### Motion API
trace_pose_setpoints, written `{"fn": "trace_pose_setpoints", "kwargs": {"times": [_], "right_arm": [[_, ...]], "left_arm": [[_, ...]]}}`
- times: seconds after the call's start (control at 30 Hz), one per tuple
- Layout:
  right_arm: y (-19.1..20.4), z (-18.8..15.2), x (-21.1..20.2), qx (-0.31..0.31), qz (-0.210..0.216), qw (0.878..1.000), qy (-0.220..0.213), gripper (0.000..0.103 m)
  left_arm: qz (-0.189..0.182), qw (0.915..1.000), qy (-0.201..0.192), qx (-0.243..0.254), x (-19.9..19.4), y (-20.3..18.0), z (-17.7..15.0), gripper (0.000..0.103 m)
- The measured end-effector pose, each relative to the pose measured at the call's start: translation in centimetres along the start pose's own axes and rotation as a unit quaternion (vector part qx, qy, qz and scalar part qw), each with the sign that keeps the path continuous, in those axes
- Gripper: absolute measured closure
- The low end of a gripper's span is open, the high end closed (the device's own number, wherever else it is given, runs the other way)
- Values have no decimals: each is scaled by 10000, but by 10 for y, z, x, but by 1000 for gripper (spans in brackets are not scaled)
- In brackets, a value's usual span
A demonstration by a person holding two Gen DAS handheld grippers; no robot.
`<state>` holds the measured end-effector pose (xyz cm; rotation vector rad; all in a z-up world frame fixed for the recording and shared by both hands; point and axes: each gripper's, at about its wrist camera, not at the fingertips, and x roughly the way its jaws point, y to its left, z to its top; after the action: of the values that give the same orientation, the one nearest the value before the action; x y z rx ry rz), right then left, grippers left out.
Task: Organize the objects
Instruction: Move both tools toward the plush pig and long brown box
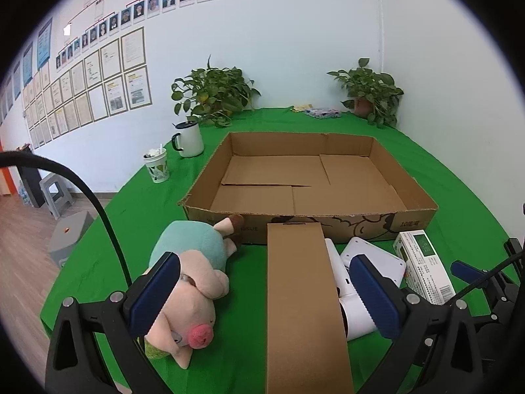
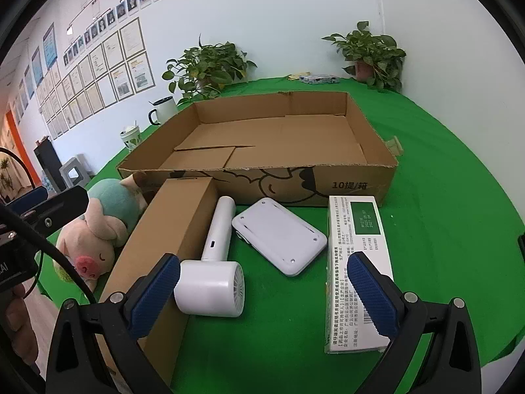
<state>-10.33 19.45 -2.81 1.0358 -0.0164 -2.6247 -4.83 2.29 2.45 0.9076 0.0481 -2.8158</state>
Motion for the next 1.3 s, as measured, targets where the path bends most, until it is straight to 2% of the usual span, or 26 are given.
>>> {"fn": "trace_pose_setpoints", "kwargs": {"times": [0.17, 0.3, 0.53, 0.77, 0.93, 1.1, 1.3], "right_arm": [[8, 2, 3, -293, 248, 9992, 73, 1], [16, 3, 2, -407, 267, 9988, 66, 1], [35, 6, 0, -237, -76, 9997, 74, 1], [57, 4, -6, 17, -666, 9977, 112, 1], [63, -3, -15, -14, -960, 9952, 168, 1], [58, 2, -11, -181, -1008, 9946, 154, 1], [59, 19, 7, -450, -728, 9956, 373, 1]], "left_arm": [[347, 9993, 13, -152, -12, 0, -6, 0], [385, 9991, 114, -124, -13, 7, -11, 0], [78, 9998, 134, 87, -2, 30, -8, 0], [-606, 9978, 147, 218, 19, 57, -2, 0], [-993, 9948, 179, 168, 32, 58, -3, 0], [-967, 9953, 106, 25, 36, 55, -10, 0], [-723, 9970, 145, -252, 40, 63, -2, 0]]}}
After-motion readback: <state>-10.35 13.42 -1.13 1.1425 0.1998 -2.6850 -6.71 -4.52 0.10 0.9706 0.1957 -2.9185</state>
